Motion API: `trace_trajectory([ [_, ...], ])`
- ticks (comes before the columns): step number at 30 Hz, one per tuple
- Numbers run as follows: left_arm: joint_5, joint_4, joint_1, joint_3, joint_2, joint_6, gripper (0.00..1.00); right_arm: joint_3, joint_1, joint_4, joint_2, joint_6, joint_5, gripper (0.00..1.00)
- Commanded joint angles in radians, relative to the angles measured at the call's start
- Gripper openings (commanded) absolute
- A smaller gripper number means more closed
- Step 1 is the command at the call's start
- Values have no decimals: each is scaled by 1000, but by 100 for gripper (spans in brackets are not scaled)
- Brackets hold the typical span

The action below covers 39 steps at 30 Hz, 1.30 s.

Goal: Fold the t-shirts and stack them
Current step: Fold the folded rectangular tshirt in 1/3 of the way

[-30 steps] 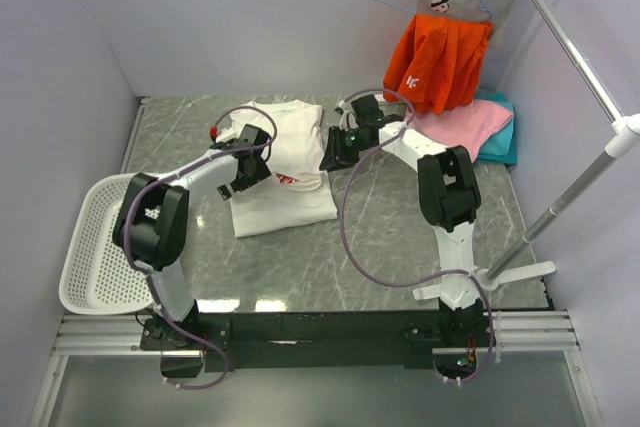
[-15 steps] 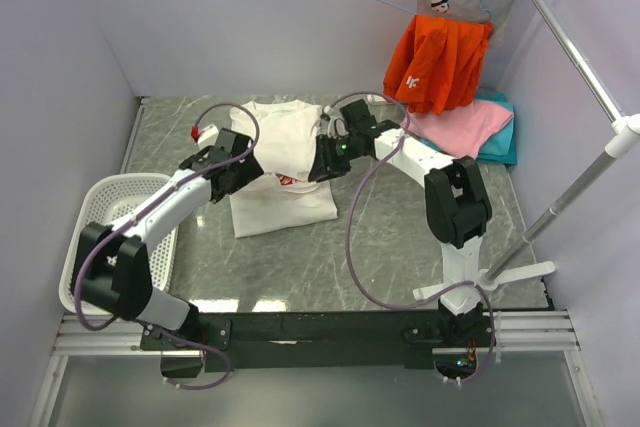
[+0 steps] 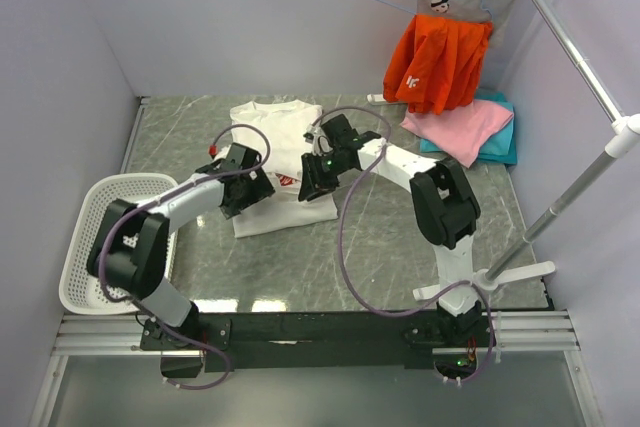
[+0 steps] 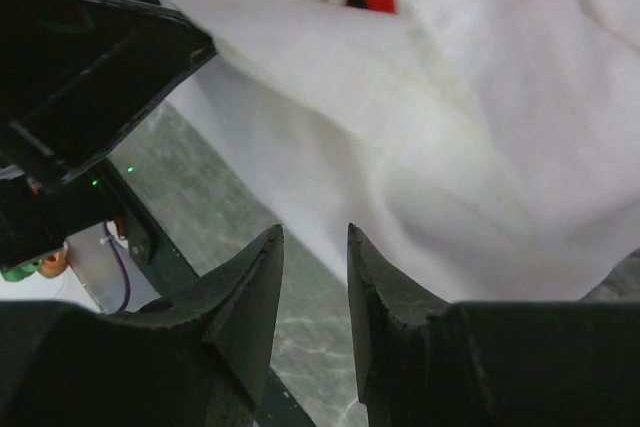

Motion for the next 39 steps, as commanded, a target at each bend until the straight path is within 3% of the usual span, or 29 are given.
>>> trace_trajectory([
  [1,-19,67,-3,111,79,27,99,85,-1,-14,80,-10,52,40],
  [12,-91,67,6,269,240,81,99,260,-55,-27,188,-12,167,41],
  [19,-108,119,21,263,294,115,99,468,-101,-76,344,-15,210,42],
  [24,-125,164,40,274,350,153,99,516,-128,-46,413,21,190,41],
  [32,-142,210,69,309,337,186,99,357,-156,111,213,-16,354,41],
  [39,-151,226,69,282,148,209,99,185,-156,112,-11,-71,347,43],
])
